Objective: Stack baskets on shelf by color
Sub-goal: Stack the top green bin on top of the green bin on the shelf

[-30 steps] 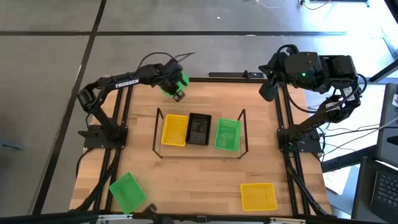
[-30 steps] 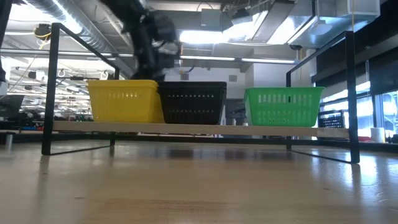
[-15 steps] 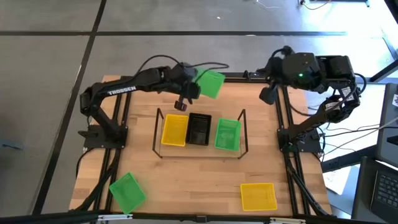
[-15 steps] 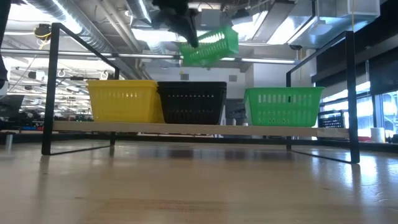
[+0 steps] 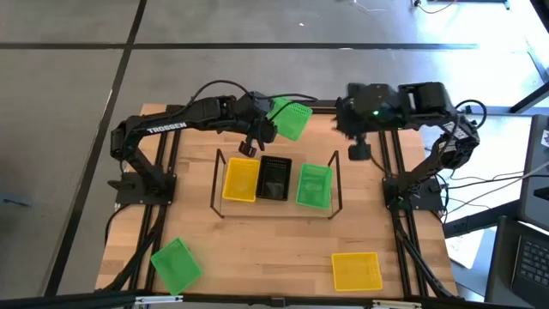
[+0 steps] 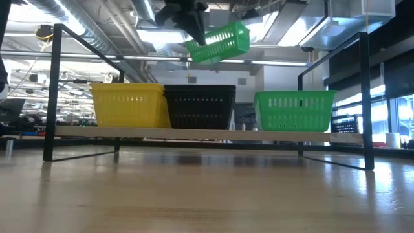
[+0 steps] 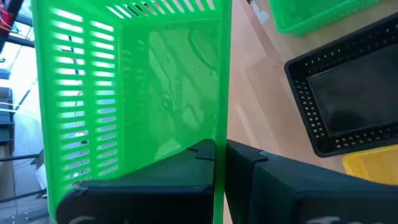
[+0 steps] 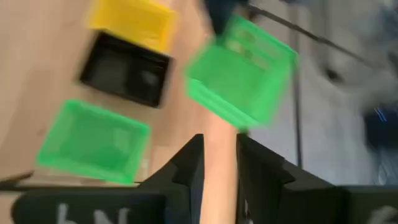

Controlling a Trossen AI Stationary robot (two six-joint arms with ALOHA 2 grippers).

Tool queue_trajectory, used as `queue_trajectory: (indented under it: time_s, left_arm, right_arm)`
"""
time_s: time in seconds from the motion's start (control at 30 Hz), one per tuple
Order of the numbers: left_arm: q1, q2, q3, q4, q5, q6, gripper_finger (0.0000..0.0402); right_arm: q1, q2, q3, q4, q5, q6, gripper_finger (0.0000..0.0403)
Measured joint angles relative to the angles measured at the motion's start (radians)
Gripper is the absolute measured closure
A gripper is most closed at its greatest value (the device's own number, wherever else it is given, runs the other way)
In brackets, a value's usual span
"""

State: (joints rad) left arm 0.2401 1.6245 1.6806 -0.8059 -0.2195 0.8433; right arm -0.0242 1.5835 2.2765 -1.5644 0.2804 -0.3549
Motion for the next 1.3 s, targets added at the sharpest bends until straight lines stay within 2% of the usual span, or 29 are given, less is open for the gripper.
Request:
queue_trajectory:
  time_s: [0.1, 0.27, 0.37, 0.5, 0.63, 0.93, 1.3]
  left_arm:
    - [0.000, 0.000, 0.000, -0.014, 0.000, -0.001, 0.0401]
    - [-0.002, 0.000, 0.000, -0.026, 0.003, -0.004, 0.0401]
    - [-0.008, 0.000, 0.000, -0.025, 0.003, -0.030, 0.0401]
    - [-0.015, 0.000, 0.000, -0.033, 0.005, -0.056, 0.0401]
    - [-0.029, 0.000, 0.000, -0.040, 0.005, -0.056, 0.0401]
    - [-0.057, 0.001, 0.000, -0.044, 0.003, -0.075, 0.0401]
    - [-0.059, 0.001, 0.000, -0.045, 0.004, -0.083, 0.0401]
  right_arm:
    - [0.001, 0.020, -0.030, 0.022, -0.073, -0.108, 0.0307]
    - [-0.008, 0.075, -0.072, 0.040, -0.064, -0.223, 0.0306]
    - [-0.013, 0.108, -0.098, 0.050, -0.021, -0.282, 0.0306]
    - [-0.013, 0.159, -0.110, 0.069, 0.089, -0.360, 0.0306]
    - [-0.013, 0.205, -0.110, 0.091, 0.102, -0.428, 0.0306]
    - [-0.013, 0.252, -0.110, 0.116, 0.104, -0.496, 0.0306]
    - [-0.024, 0.254, -0.110, 0.085, 0.073, -0.494, 0.0306]
